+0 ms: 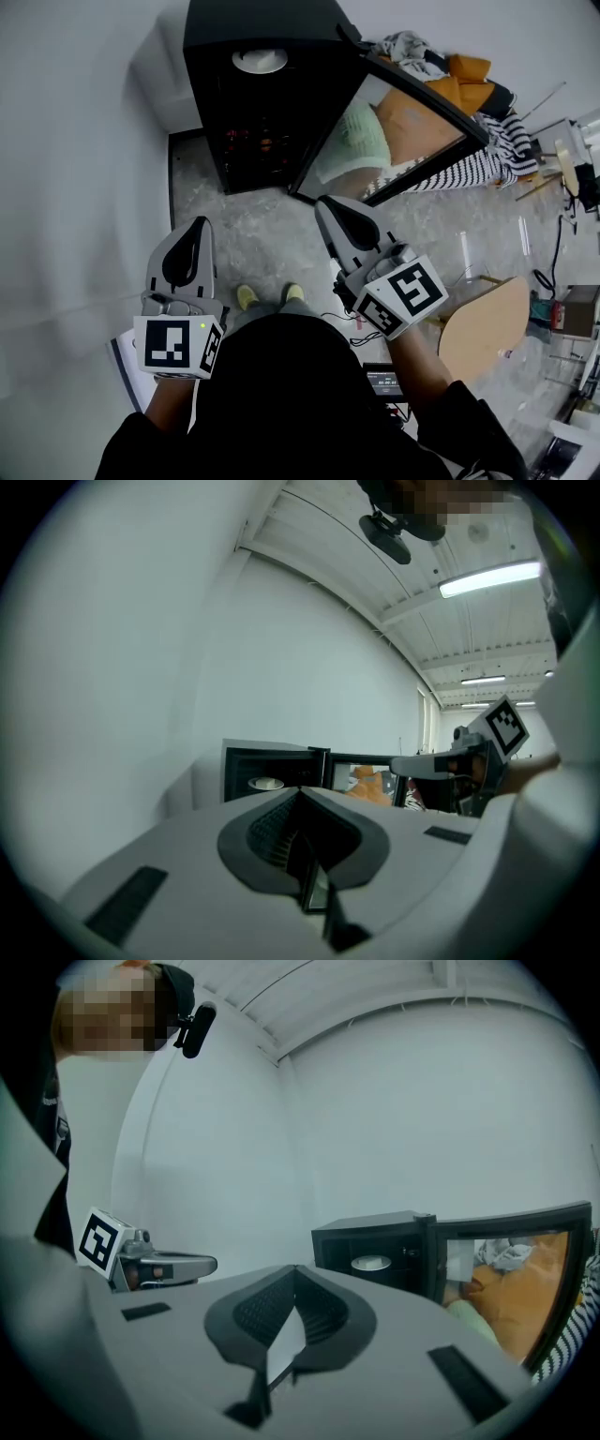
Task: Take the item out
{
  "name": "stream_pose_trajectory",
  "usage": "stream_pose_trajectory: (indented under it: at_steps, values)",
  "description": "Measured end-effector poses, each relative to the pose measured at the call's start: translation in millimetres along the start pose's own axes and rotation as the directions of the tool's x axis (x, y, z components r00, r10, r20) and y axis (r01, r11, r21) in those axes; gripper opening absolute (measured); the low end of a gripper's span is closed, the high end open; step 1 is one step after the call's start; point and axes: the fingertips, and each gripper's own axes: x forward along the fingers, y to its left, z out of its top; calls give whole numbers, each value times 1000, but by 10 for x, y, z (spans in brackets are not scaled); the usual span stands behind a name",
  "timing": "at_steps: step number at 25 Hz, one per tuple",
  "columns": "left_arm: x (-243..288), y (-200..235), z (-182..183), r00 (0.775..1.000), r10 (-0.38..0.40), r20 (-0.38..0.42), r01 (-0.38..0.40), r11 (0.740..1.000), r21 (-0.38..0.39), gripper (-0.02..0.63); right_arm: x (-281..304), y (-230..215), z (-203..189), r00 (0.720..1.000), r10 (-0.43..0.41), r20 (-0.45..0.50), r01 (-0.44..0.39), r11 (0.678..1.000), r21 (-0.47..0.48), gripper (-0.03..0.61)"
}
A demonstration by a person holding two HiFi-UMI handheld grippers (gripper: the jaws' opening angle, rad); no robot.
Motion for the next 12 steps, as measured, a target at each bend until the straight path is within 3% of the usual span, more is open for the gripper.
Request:
stream_pose_trajectory:
  at_steps: [8,12]
  values:
    - [-62,44,41,1000,-10,19,10,1000,-4,8,84,104,-5,1000,16,7,-16,1000,5,6]
    - [-117,145,79,1000,-7,27,6,999,34,8,163,215,-10,1000,22,-2,-22,1000,-10,6]
